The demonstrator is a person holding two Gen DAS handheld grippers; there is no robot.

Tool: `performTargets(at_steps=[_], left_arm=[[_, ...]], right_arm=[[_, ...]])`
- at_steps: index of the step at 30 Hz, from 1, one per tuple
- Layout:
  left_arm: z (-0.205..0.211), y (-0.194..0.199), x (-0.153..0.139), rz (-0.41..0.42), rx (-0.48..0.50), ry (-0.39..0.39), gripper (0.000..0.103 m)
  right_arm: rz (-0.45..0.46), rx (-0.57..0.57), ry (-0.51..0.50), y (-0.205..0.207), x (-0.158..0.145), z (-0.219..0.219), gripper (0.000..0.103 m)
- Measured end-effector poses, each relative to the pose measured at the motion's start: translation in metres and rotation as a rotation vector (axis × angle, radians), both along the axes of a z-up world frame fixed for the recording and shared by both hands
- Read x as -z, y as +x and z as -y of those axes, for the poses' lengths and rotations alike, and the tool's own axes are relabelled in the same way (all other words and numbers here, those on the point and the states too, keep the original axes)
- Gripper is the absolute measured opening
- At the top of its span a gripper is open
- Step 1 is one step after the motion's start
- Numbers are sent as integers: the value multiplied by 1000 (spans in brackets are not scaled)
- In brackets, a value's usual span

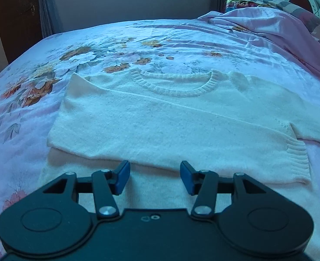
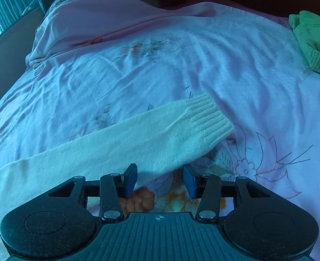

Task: Fold small clothes
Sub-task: 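Close the right tool on that cuff and lift it, then fold the sleeve across the sweater body and open the right tool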

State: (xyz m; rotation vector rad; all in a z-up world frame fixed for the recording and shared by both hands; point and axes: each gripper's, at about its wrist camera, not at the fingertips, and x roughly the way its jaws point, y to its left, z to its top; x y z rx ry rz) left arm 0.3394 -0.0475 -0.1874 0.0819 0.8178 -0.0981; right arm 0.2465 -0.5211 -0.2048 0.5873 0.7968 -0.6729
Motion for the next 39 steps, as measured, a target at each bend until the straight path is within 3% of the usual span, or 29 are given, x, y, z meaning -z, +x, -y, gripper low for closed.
performTargets(at_steps=[7,9,13,15,23,29,35,39], left_arm=[[9,35,0,-15,-31,-17,49],[12,38,6,-18,-32,2,49],[15,38,12,-17,-23,25,50],[16,38,12,-15,-20,29,50],[14,36,12,-16,1,32,51],[10,37,10,-28,1,14,51],[2,39,9,-43,4,1,51],[-1,38,9,-47,2,-11,51]], right_arm=[[-19,31,-43,17,5,13,46],[-25,34,-57,21,6,14,33],[-17,35,-59,24,8,17,23],[2,28,-47,26,7,18,3],[81,-15,-26,33,-5,6,3],[168,-184,-61,63,-34,-53,3],[289,-490,-69,89,-71,-170,3],[319,-703,-43,92,-71,-254,3]])
